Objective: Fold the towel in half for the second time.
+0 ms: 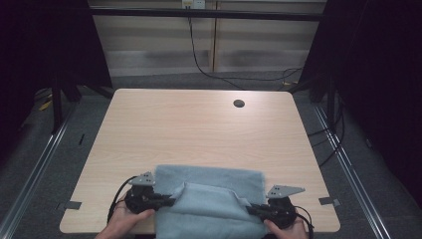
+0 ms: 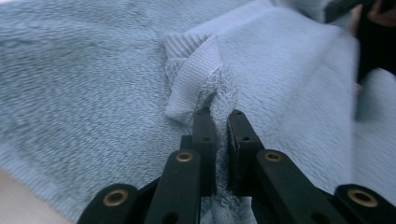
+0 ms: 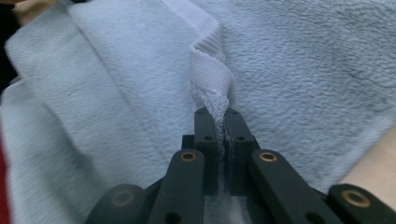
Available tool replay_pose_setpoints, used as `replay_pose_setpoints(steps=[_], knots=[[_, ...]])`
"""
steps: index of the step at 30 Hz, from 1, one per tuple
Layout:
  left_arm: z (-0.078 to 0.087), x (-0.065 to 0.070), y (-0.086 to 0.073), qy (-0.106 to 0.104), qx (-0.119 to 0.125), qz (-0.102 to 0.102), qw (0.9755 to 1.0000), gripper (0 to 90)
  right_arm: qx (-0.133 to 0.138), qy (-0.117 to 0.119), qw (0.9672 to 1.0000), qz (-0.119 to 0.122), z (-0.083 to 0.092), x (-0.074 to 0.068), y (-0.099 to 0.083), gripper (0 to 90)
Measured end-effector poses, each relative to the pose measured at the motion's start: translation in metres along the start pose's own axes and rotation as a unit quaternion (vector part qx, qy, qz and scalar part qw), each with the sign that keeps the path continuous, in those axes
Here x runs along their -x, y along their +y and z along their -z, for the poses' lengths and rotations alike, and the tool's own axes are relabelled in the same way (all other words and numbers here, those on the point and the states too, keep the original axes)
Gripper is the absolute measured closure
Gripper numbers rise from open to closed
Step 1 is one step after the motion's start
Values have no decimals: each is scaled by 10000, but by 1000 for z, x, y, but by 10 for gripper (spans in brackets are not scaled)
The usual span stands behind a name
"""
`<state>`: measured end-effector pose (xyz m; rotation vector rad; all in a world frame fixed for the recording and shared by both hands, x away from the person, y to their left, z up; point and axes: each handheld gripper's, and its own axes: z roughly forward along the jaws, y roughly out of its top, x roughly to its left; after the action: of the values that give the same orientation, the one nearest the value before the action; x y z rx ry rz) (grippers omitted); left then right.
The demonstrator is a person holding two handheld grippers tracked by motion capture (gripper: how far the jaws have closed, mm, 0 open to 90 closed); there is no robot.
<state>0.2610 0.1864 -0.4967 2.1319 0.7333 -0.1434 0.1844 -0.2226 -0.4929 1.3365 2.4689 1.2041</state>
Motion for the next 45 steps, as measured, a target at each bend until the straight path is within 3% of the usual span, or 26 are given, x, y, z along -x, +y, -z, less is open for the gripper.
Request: replay_pose_setpoints(steps=[1,2,3,8,12,13,17,21,22,24,28,33,37,39,42,45], knots=[[-3,-5,4,81,0,-29,10000,837,0,0,10000,0,0,0,0,868],[-9,-17,13,69,27,49,10000,838,-129,-246,9996,79,-4,11,8,868],[-9,-17,13,69,27,49,10000,838,-129,-246,9996,79,-4,11,8,868],[-21,-47,37,432,172,246,9986,838,77,-452,9988,-199,-20,44,32,868],[-24,-72,48,659,332,473,9962,835,88,-639,9977,-225,-34,58,52,868],[-24,-84,50,646,378,573,9955,831,52,-740,9971,-180,-40,63,62,868],[-23,-100,55,828,509,753,9924,831,42,-879,9960,-123,-55,75,81,869],[-25,-109,62,1001,477,749,9910,831,27,-965,9952,-152,-65,84,95,869],[-26,-114,68,1172,484,735,9892,831,-9,-1020,9946,-189,-71,90,104,869],[-27,-118,71,1209,456,710,9891,831,6,-1041,9943,-225,-75,93,109,869],[-32,-134,82,1268,554,920,9861,831,54,-1190,9919,-447,-86,106,125,869],[-34,-140,84,1256,629,998,9850,831,88,-1312,9899,-522,-92,112,132,870],[-38,-144,88,1327,708,1096,9825,831,299,-1490,9862,-656,-96,116,133,872],[-43,-147,92,1367,794,1173,9804,834,369,-1719,9811,-810,-100,117,137,873],[-43,-148,93,1352,763,1162,9810,835,307,-1736,9813,-773,-100,118,139,872],[-39,-147,94,1327,743,1107,9821,840,384,-1603,9831,-800,-98,120,137,872]])
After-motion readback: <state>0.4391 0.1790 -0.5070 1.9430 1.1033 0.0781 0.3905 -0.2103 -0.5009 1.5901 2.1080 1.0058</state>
